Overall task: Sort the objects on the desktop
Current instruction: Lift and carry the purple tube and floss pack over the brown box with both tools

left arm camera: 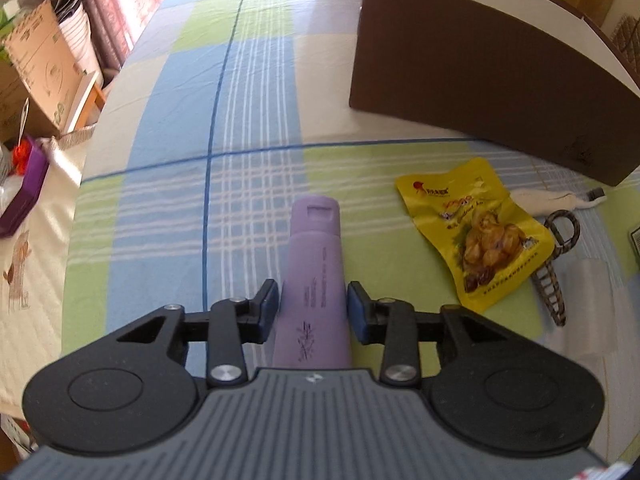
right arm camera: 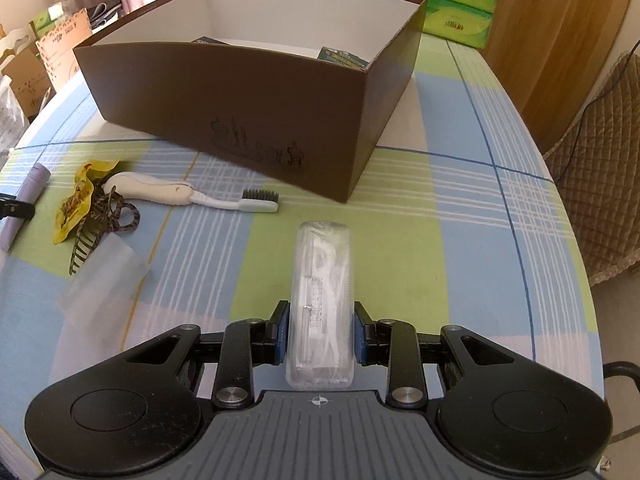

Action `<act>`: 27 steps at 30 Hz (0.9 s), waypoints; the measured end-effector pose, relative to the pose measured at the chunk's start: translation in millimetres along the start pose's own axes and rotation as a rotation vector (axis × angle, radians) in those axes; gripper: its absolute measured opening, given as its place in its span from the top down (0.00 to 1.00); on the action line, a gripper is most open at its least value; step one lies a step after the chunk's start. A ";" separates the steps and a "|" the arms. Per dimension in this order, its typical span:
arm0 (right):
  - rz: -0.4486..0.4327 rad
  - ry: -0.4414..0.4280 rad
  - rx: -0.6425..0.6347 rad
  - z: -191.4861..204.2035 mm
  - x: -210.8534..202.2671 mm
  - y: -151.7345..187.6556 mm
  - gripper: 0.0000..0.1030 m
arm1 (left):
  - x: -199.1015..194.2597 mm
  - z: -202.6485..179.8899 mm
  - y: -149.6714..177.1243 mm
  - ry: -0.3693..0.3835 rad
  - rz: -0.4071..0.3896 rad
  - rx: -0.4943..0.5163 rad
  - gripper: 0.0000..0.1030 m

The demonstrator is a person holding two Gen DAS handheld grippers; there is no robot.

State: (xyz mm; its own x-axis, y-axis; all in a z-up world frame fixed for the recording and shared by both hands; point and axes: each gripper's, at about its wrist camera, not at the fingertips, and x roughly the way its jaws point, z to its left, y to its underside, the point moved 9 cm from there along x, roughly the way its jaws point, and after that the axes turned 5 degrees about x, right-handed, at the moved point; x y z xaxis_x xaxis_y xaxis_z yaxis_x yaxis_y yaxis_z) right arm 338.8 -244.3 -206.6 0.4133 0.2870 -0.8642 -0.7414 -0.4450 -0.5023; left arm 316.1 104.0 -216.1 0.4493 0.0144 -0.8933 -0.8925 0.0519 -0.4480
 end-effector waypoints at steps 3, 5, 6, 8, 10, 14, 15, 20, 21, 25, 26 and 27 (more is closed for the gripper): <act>-0.001 0.003 0.004 0.3 0.4 -0.2 0.73 | -0.1 -0.4 -1.1 0.000 0.001 -0.004 0.51; -0.004 0.002 0.009 0.8 -0.1 -0.2 0.72 | 2.7 -1.8 -3.1 -0.008 0.006 -0.015 0.46; -0.005 0.003 0.011 0.5 -0.2 0.1 0.72 | 4.9 -2.9 -5.4 -0.014 0.002 -0.008 0.46; -0.005 0.004 0.017 0.0 -0.5 0.4 0.72 | 6.2 -5.8 -8.3 -0.012 -0.009 0.001 0.46; -0.007 0.002 0.027 -0.6 -1.2 0.8 0.72 | 7.1 -9.1 -10.4 -0.005 -0.019 0.017 0.52; -0.012 0.002 0.036 -0.5 -1.6 0.8 0.72 | 1.3 -19.1 -6.9 0.033 -0.026 0.049 0.72; -0.013 0.002 0.035 0.1 -1.4 0.5 0.71 | 0.7 -21.2 -4.7 0.035 -0.026 0.051 0.72; -0.022 0.008 0.026 3.3 0.2 -1.6 0.70 | -8.8 -26.4 9.1 0.064 -0.018 0.042 0.72; -0.024 0.010 0.023 4.0 0.6 -2.0 0.70 | -11.1 -26.4 11.7 0.075 -0.014 0.030 0.72; -0.020 0.012 0.000 8.8 0.4 -1.7 0.74 | -21.5 -26.5 17.7 0.083 -0.024 0.024 0.72; -0.017 0.010 -0.005 10.1 -0.2 -0.9 0.74 | -24.6 -26.5 18.2 0.082 -0.027 0.024 0.72; -0.015 0.005 -0.008 11.8 -0.5 -0.5 0.74 | -27.5 -26.7 18.3 0.085 -0.032 0.023 0.72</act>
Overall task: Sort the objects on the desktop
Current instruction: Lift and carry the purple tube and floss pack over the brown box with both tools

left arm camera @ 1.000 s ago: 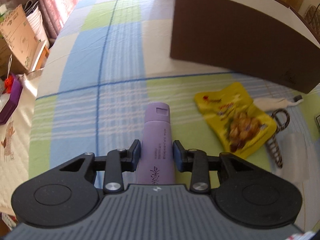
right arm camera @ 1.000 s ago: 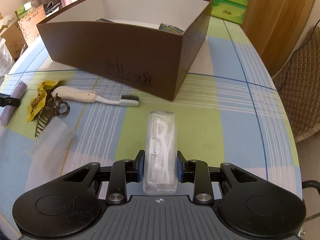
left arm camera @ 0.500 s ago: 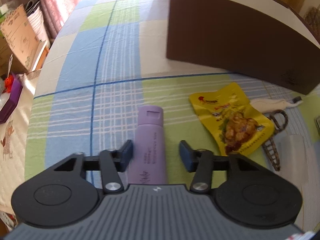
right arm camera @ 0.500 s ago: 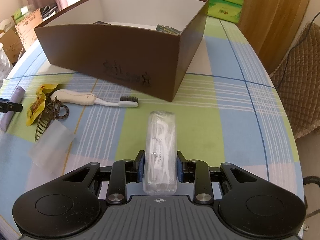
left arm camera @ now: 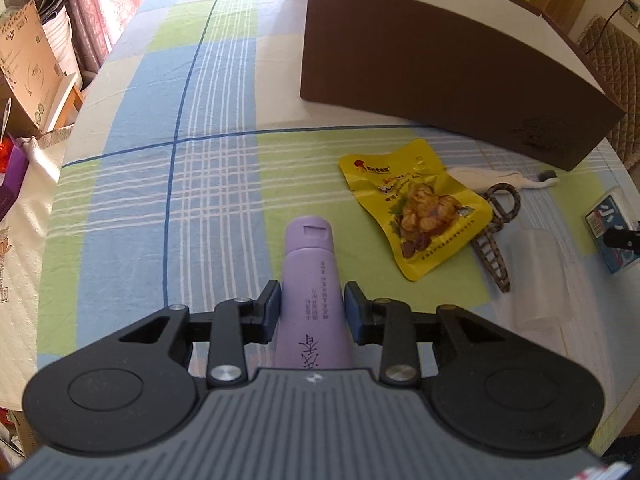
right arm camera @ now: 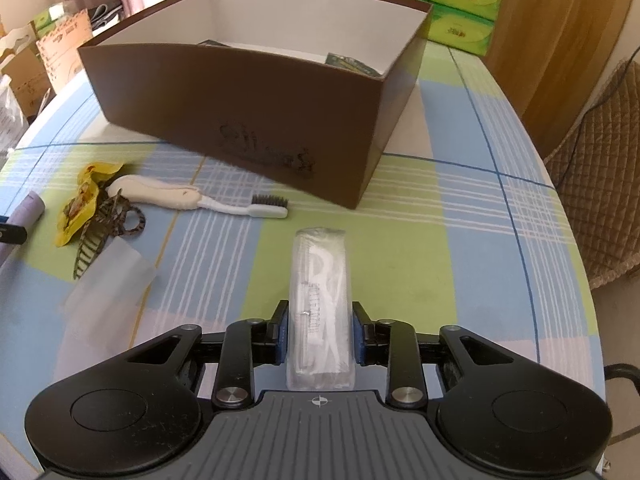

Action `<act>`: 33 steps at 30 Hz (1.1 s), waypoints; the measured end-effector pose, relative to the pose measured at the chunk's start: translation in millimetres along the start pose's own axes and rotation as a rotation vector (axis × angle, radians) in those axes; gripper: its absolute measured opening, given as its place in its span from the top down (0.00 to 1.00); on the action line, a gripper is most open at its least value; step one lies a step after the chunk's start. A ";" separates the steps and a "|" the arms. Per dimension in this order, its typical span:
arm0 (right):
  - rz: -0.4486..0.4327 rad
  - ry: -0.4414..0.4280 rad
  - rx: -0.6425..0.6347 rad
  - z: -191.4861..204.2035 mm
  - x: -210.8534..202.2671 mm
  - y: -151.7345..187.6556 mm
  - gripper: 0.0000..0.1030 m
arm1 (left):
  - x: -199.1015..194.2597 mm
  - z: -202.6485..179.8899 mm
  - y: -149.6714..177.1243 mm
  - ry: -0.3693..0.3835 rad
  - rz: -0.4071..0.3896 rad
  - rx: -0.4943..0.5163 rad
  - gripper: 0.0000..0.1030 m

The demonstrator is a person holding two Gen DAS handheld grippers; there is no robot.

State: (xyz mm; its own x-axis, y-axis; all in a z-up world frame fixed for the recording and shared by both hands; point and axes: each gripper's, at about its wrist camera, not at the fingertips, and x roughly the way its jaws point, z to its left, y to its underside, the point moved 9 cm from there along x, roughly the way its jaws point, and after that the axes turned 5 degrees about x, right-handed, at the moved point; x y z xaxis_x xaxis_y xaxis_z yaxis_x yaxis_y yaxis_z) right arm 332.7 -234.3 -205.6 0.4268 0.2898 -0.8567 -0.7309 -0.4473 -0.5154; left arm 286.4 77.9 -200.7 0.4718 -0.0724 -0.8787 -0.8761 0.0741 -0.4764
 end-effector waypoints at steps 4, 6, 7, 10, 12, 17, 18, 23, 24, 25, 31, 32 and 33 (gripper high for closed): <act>-0.011 -0.034 -0.004 8.1 -8.4 0.6 0.74 | -10.9 -4.1 -3.5 0.014 -0.027 0.006 0.72; -0.019 -0.045 -0.004 10.9 -12.7 -0.7 0.74 | -16.1 -7.0 -5.2 0.020 -0.038 0.013 0.72; -0.023 -0.050 -0.004 12.0 -14.5 -1.5 0.74 | -17.6 -8.1 -6.3 0.023 -0.041 0.015 0.72; -0.037 -0.060 0.004 14.0 -21.2 -5.6 0.74 | -24.4 -11.5 -9.9 0.030 -0.057 0.020 0.72; -0.049 -0.065 0.010 14.7 -25.8 -8.1 0.74 | -29.6 -13.4 -12.9 0.036 -0.071 0.019 0.72; -0.074 -0.075 0.013 17.1 -37.0 -16.2 0.74 | -43.2 -17.0 -24.5 0.044 -0.111 0.020 0.72; -0.078 -0.077 0.014 17.6 -39.0 -18.1 0.74 | -45.5 -17.2 -27.0 0.043 -0.118 0.018 0.72; -0.103 -0.090 0.011 22.3 -48.7 -26.2 0.74 | -53.8 -18.9 -36.3 0.048 -0.145 0.009 0.72; -0.108 -0.093 0.010 23.3 -50.6 -27.6 0.74 | -55.6 -19.3 -37.6 0.054 -0.150 0.006 0.72; -0.114 -0.095 0.007 24.5 -52.9 -29.3 0.74 | -57.0 -19.5 -39.0 0.057 -0.154 0.003 0.72; -0.136 -0.113 -0.002 31.2 -60.8 -37.5 0.74 | -65.7 -23.4 -49.6 0.091 -0.182 -0.006 0.72; -0.138 -0.119 0.000 32.1 -62.0 -38.9 0.74 | -67.1 -24.3 -51.6 0.096 -0.187 -0.007 0.72; -0.140 -0.125 0.001 32.7 -63.1 -40.1 0.74 | -68.7 -25.4 -53.8 0.104 -0.193 -0.010 0.72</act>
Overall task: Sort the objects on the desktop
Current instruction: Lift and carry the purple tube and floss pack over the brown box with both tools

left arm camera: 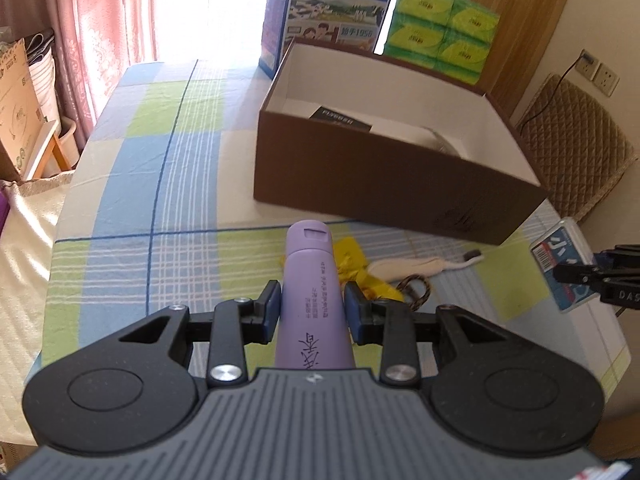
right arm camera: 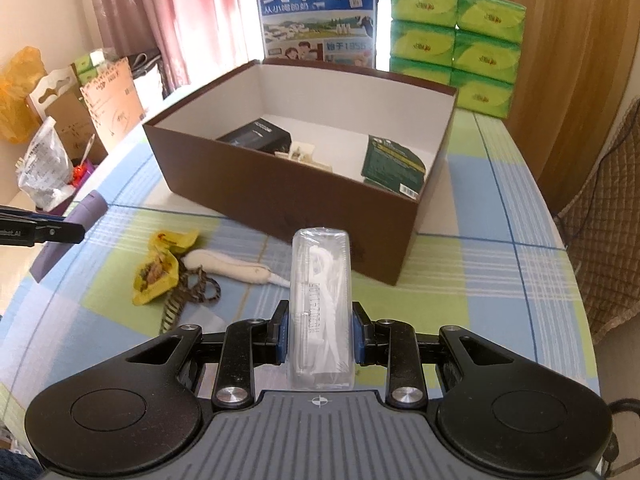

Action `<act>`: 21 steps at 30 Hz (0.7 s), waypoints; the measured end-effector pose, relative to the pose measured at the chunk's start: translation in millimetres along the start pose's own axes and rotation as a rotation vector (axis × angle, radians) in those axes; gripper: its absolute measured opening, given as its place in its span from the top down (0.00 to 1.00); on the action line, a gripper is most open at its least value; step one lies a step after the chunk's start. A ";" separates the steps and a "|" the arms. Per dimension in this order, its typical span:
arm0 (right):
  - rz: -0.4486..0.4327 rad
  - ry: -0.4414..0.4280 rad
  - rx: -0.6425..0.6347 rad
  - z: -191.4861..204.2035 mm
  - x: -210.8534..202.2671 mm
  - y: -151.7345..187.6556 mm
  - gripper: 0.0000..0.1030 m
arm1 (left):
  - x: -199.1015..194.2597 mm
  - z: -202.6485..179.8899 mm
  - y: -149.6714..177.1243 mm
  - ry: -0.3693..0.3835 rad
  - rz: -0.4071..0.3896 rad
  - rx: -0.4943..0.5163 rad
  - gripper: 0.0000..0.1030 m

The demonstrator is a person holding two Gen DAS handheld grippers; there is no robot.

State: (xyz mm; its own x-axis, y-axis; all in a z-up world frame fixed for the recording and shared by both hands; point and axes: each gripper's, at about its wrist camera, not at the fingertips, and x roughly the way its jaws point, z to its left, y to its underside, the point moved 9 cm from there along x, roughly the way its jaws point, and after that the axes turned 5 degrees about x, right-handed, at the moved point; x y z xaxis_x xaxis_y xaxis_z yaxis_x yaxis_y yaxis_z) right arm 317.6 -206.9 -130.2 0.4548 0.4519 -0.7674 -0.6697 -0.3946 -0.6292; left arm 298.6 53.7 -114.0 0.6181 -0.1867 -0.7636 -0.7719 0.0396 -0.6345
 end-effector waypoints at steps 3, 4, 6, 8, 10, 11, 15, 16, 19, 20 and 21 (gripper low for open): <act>-0.004 -0.026 0.013 2.9 -2.7 -5.9 0.74 | -2.2 -4.4 -8.8 0.019 -0.018 -0.001 0.72; -0.006 -0.041 0.021 4.1 -3.8 -9.2 0.74 | -2.8 -6.4 -12.0 0.023 -0.025 0.002 0.72; -0.014 -0.063 0.027 6.3 -7.2 -15.6 0.74 | -3.4 -10.0 -18.2 0.031 -0.033 -0.006 0.72; -0.027 -0.083 0.030 9.4 -10.3 -24.5 0.74 | -3.8 -14.8 -26.5 0.047 -0.047 -0.005 0.72; -0.040 -0.111 0.037 12.3 -13.4 -33.5 0.74 | -4.7 -19.5 -35.6 0.061 -0.064 -0.003 0.72; -0.045 -0.122 0.039 13.1 -14.5 -37.6 0.74 | -5.4 -22.0 -40.2 0.069 -0.073 -0.001 0.72; -0.063 -0.155 0.039 17.2 -15.6 -54.8 0.74 | -7.1 -32.5 -62.0 0.090 -0.112 0.016 0.72; -0.069 -0.161 0.036 17.7 -15.5 -60.2 0.74 | -7.5 -35.2 -68.2 0.096 -0.121 0.019 0.72; -0.089 -0.174 0.031 16.0 -13.6 -77.4 0.74 | -6.3 -42.2 -88.6 0.112 -0.148 0.031 0.72; -0.096 -0.176 0.028 15.6 -12.6 -83.1 0.74 | -5.5 -43.5 -95.2 0.115 -0.158 0.038 0.72; -0.103 -0.178 0.024 14.9 -10.8 -90.3 0.74 | -3.7 -44.6 -103.0 0.116 -0.167 0.042 0.72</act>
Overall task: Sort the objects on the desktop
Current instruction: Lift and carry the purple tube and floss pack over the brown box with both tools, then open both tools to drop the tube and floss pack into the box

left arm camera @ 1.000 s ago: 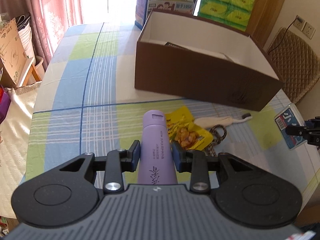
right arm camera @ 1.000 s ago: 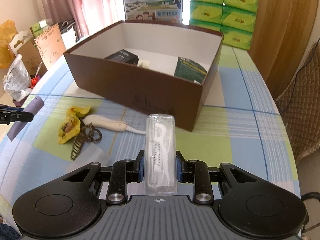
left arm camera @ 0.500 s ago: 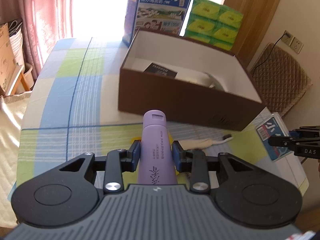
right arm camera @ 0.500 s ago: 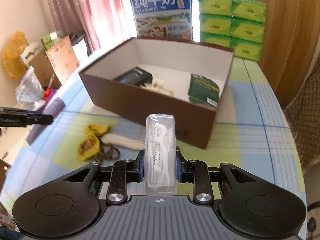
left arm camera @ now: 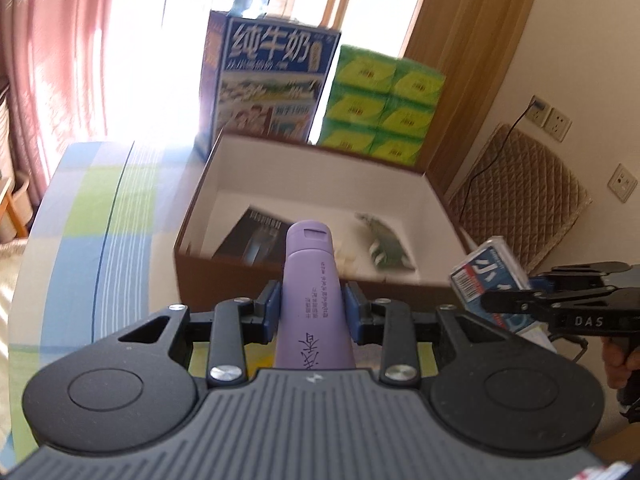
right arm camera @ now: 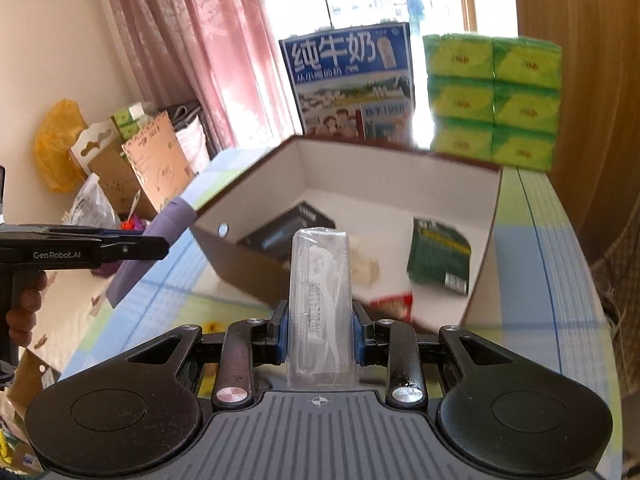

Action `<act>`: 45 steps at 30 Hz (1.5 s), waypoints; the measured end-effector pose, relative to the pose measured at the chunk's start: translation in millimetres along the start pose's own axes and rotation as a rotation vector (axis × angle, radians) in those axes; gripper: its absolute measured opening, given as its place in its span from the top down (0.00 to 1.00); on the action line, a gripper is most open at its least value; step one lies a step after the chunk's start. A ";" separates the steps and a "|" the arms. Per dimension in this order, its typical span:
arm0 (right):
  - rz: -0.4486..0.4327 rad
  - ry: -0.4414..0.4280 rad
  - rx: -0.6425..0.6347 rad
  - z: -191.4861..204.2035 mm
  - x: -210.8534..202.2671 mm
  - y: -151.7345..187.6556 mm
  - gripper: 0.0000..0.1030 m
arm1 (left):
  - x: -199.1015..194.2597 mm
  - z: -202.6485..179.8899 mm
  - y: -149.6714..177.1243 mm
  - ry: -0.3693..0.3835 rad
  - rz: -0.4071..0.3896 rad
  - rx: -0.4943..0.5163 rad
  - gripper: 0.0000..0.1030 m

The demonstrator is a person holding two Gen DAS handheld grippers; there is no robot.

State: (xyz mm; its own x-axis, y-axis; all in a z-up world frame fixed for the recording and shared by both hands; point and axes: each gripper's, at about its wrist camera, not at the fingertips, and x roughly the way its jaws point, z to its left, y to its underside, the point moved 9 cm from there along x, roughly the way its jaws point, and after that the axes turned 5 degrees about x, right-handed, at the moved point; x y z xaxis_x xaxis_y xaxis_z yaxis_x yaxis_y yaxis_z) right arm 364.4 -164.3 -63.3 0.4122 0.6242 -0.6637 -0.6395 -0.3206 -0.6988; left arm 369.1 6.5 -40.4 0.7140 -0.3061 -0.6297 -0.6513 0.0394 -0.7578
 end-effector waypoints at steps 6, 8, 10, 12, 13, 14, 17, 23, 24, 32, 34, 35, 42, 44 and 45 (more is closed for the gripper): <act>-0.019 0.024 -0.026 -12.4 25.4 -37.9 0.74 | 32.3 0.0 -39.2 0.015 -0.010 0.018 0.72; -0.017 0.034 -0.030 -18.4 35.7 -48.6 0.74 | 46.1 0.0 -50.6 0.018 -0.002 0.026 0.72; -0.011 0.048 -0.037 -24.9 47.6 -57.8 0.74 | 61.5 -0.6 -60.5 0.023 0.016 0.020 0.72; 0.000 0.058 -0.039 -31.7 61.2 -65.7 0.74 | 78.7 -1.3 -70.2 0.029 0.034 0.023 0.72; 0.008 0.065 -0.041 -35.3 69.0 -69.2 0.74 | 88.3 -0.6 -74.6 0.023 0.042 0.024 0.72; 0.015 0.072 -0.045 -38.8 75.9 -71.8 0.74 | 99.9 -0.1 -78.3 0.015 0.058 0.029 0.72; 0.046 0.096 -0.058 -47.7 100.5 -77.2 0.74 | 135.5 5.4 -84.5 -0.008 0.109 0.029 0.72; 0.114 0.134 -0.052 -67.6 150.0 -79.1 0.74 | 204.1 26.5 -92.0 -0.072 0.205 -0.009 0.72; 0.124 0.138 -0.046 -70.9 156.9 -79.0 0.74 | 213.3 28.3 -92.7 -0.073 0.217 -0.016 0.72; 0.192 0.170 -0.003 -94.3 196.6 -77.4 0.74 | 262.0 39.0 -90.6 -0.109 0.296 -0.026 0.72; 0.194 0.172 0.001 -97.9 200.2 -78.0 0.74 | 268.3 40.1 -91.8 -0.117 0.296 -0.021 0.74; 0.196 0.176 0.000 -99.1 201.6 -78.5 0.74 | 269.7 40.0 -93.1 -0.117 0.293 -0.018 0.74; 0.181 0.169 0.002 -99.4 203.5 -82.8 0.74 | 267.8 41.3 -102.1 -0.127 0.278 -0.006 0.64; 0.164 0.153 -0.004 -95.6 204.7 -85.9 0.74 | 264.9 42.6 -101.9 -0.142 0.276 0.009 0.61; 0.149 0.148 -0.007 -93.3 203.2 -87.7 0.74 | 263.0 43.2 -101.6 -0.147 0.274 0.018 0.60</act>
State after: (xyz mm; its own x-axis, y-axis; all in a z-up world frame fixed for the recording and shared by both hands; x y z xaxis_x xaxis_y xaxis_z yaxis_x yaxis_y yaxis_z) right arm 564.9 -75.8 -161.8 0.4044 0.4586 -0.7913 -0.6963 -0.4065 -0.5915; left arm 634.2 -36.9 -136.5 0.5426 -0.1410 -0.8281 -0.8211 0.1187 -0.5583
